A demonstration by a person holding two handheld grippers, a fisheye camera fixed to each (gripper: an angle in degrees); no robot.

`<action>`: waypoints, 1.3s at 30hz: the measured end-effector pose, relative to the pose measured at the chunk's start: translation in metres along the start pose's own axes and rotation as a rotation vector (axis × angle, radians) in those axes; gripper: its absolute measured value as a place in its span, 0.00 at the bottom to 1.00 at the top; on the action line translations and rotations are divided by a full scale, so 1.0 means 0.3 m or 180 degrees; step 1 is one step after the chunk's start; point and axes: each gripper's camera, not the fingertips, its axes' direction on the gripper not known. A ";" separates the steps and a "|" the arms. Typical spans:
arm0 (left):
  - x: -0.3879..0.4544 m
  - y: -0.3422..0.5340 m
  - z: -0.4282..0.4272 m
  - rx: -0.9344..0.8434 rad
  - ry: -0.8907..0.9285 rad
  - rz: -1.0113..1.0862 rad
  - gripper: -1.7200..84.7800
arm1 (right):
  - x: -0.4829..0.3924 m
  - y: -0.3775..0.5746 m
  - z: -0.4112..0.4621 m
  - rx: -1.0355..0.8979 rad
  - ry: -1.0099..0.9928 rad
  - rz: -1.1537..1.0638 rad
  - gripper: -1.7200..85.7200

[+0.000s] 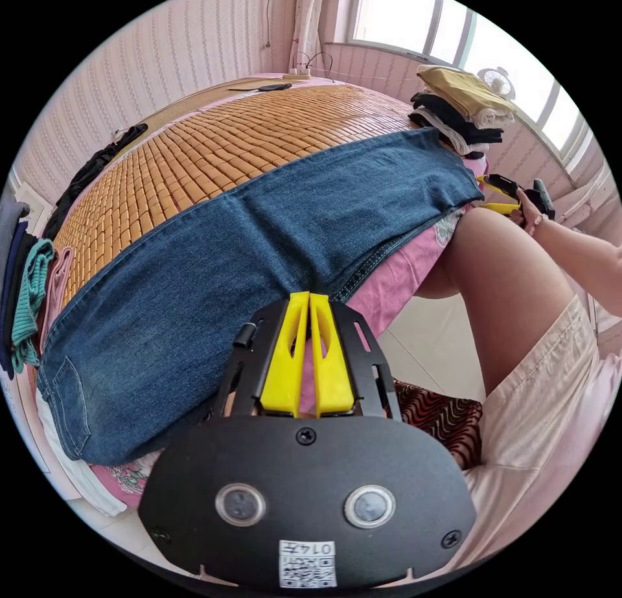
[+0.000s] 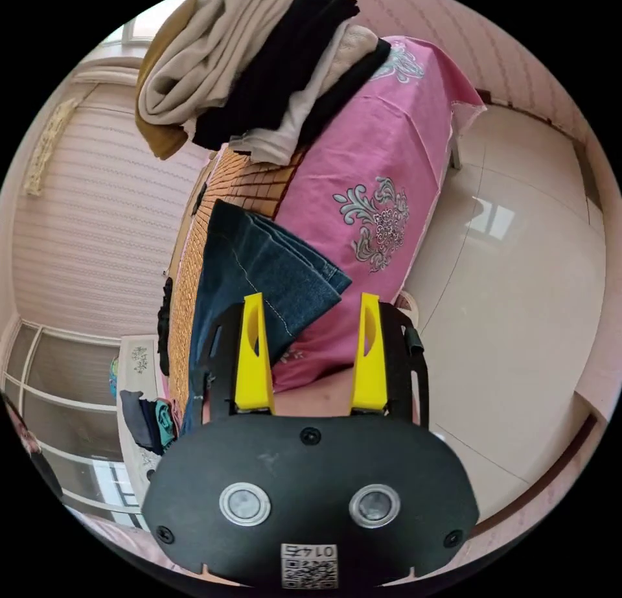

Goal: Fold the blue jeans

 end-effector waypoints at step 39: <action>-0.532 -0.075 -0.405 0.0858 0.0662 -0.1814 0.11 | -0.599 1.275 0.436 -0.2487 -0.0135 -0.4346 0.10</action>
